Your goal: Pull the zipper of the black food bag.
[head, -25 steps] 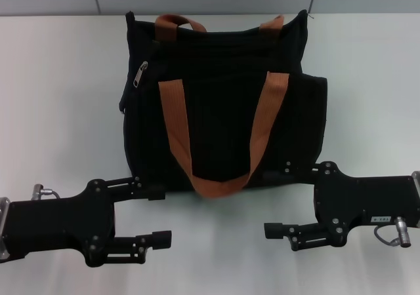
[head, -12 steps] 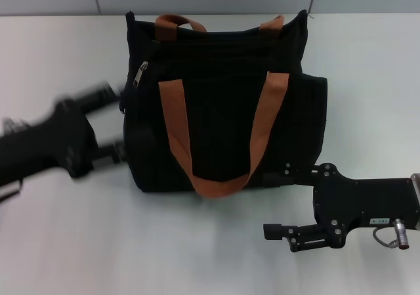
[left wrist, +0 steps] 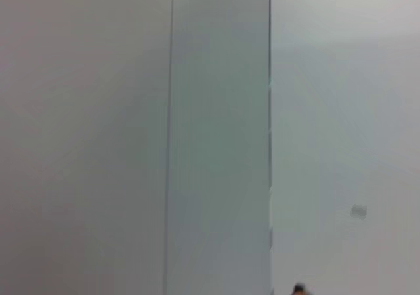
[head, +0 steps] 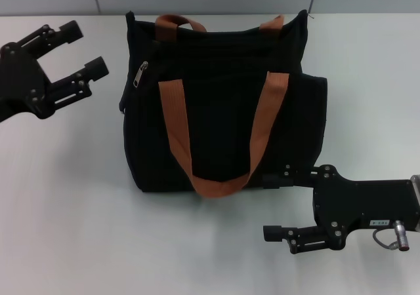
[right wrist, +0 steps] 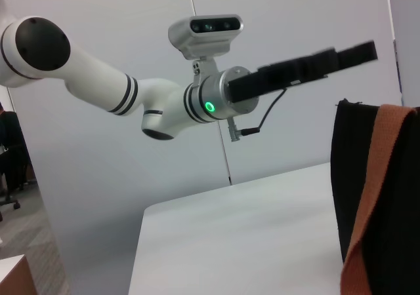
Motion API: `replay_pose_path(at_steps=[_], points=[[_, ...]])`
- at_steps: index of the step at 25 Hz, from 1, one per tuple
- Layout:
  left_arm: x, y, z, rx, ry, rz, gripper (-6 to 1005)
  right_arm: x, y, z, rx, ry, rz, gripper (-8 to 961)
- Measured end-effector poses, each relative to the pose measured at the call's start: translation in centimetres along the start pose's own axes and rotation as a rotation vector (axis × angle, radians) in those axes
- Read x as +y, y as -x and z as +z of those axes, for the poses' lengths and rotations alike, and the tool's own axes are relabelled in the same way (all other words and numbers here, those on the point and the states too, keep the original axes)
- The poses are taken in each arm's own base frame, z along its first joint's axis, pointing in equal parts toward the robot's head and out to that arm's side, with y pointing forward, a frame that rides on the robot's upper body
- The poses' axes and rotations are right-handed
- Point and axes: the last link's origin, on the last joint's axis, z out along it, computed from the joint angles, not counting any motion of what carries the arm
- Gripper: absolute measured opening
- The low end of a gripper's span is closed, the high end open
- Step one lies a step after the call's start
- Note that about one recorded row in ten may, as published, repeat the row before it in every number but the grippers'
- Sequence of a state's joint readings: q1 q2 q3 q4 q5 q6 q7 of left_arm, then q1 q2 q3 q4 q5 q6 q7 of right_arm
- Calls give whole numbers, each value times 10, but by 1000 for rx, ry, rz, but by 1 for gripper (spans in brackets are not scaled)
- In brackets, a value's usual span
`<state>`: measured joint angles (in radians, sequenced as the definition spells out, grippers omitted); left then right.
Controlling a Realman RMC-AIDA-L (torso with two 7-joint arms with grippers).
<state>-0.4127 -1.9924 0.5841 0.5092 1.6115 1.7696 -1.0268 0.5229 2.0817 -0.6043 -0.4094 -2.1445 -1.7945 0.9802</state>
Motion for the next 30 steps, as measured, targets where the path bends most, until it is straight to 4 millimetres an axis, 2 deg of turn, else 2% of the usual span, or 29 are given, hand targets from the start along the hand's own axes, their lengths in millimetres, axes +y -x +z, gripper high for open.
replay_pose_path(at_steps=[5, 7, 9, 17, 19, 22, 23, 30], points=[[-15, 4, -1, -137, -19, 53, 746, 0, 0, 0, 0, -1, 1, 819], [-15, 4, -1, -137, -19, 53, 745, 0, -1, 0, 0, -2, 2, 819], [-20, 9, 9, -231, 16, 80, 743, 0, -1, -1, 1, -3, 3, 819], [-22, 12, 21, -281, 46, 109, 738, 0, -1, -1, 2, -5, 4, 819], [-24, 18, 30, -318, 40, 131, 737, 0, -1, -1, 2, -5, 4, 819], [-25, 21, 33, -332, 35, 137, 735, -1, 0, -1, 2, -4, 0, 819], [-28, 27, 40, -369, 18, 149, 734, -1, 0, 0, 3, -4, -1, 819], [-28, 28, 47, -374, 23, 180, 729, -2, 1, 0, 3, -3, -3, 819]])
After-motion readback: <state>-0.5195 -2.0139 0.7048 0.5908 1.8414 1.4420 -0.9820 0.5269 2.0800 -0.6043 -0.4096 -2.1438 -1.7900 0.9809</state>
